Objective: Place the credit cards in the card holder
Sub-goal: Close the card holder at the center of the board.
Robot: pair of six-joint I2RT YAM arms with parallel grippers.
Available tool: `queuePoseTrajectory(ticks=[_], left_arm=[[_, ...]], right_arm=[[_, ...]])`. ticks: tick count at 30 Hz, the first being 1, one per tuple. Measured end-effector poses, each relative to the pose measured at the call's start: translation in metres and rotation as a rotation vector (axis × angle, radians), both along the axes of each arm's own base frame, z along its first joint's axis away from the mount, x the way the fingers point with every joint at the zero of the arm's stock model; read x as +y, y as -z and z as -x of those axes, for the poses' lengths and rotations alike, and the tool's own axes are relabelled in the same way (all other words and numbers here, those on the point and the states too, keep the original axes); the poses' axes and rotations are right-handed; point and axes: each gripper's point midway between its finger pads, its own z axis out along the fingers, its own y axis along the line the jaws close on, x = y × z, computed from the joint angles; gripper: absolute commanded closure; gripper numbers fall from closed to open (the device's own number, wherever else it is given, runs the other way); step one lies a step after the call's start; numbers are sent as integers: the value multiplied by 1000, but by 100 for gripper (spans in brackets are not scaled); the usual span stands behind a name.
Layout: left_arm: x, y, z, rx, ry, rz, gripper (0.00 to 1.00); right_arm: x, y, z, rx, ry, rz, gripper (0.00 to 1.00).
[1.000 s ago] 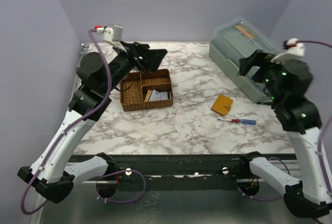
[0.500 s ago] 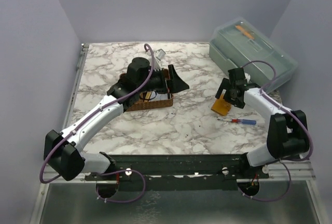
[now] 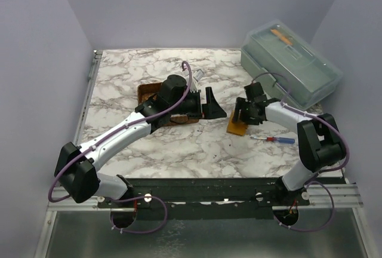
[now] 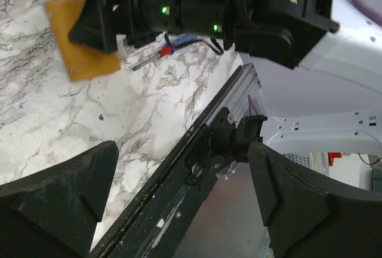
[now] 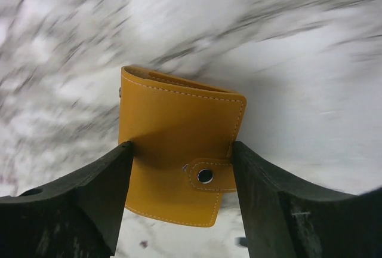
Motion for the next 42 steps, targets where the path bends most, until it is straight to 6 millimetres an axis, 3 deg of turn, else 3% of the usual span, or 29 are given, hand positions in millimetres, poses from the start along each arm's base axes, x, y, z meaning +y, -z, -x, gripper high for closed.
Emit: queuePoseTrajectory(ticks=[6,9,14,23,28,32,35,42], left_arm=[[2,18,1,30,-6,-28,1],[5,30,1,49,-22,-49,1],[9,56,0,103,-56,-92,10],[5,123,1,206,-90,-219,36],[-1,156,5,241,-82,-281,44],[-8,172,7,254,-69,-299,48],[-12,180,8,257,-62,-303,49],[-15,192,5,264,-63,-306,50]], right_arm=[[84,2,48,27,-313,-35,31],[101,1,72,51,-391,-59,25],[90,-4,93,123,-364,-32,28],[76,-6,95,147,-308,39,56],[75,-4,100,157,-300,64,63],[74,-6,101,160,-294,82,52],[72,-9,100,156,-289,92,52],[66,-13,99,146,-277,118,79]])
